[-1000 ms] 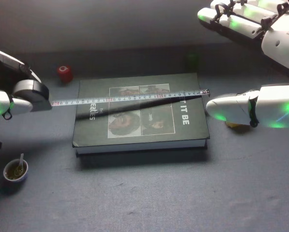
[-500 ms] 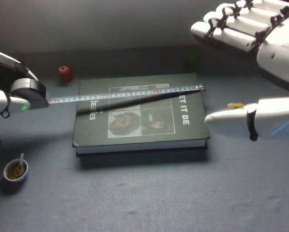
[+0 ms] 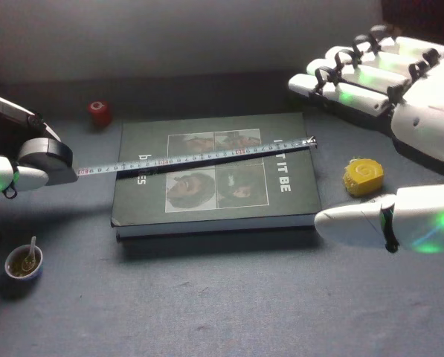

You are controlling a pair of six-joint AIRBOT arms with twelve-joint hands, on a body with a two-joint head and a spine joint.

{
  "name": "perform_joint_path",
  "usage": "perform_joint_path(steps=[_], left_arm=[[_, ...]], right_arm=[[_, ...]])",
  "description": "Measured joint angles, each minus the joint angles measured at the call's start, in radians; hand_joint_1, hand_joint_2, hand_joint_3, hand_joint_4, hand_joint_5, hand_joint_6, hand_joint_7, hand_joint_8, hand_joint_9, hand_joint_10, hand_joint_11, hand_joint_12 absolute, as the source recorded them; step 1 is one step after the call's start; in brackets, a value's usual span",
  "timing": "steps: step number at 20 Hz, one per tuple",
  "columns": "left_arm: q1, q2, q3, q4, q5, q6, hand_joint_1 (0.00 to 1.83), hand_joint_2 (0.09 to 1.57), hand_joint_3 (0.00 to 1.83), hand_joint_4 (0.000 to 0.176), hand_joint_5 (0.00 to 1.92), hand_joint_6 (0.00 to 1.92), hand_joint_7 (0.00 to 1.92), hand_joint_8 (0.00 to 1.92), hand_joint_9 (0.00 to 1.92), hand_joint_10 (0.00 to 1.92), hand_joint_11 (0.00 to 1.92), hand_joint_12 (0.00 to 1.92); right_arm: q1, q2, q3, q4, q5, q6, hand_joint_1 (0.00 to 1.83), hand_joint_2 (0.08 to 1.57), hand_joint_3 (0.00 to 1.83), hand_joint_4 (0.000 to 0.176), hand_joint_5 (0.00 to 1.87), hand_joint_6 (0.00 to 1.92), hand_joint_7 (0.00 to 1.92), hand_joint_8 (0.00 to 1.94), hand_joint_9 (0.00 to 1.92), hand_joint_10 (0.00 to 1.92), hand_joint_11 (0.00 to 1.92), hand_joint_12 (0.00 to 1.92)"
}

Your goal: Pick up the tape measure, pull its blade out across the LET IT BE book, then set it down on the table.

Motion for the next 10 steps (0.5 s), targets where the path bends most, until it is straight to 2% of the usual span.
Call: perform_joint_path(steps=[7,10], left_arm=[[0.001,0.0,0.0,-0.003,-0.008,0.0,1.39,1.06,0.0,0.0,1.03,0.7,1.19,0.69,0.95,1.16,0.81,1.13],[0.001,0.0,0.0,-0.003,-0.008,0.0,1.39,1.08,0.0,0.0,1.02,0.77,1.19,0.68,0.87,1.26,0.75,1.2]], right_arm=[[-0.071,0.038,-0.043,0.025,-0.007,0.005,0.0,1.06,0.01,0.0,0.0,0.0,0.0,0.0,0.0,0.0,0.0,0.39],[-0.095,0.058,-0.058,0.034,-0.015,0.008,0.0,1.06,0.0,0.0,0.0,0.0,0.0,0.0,0.0,0.0,0.0,0.18]])
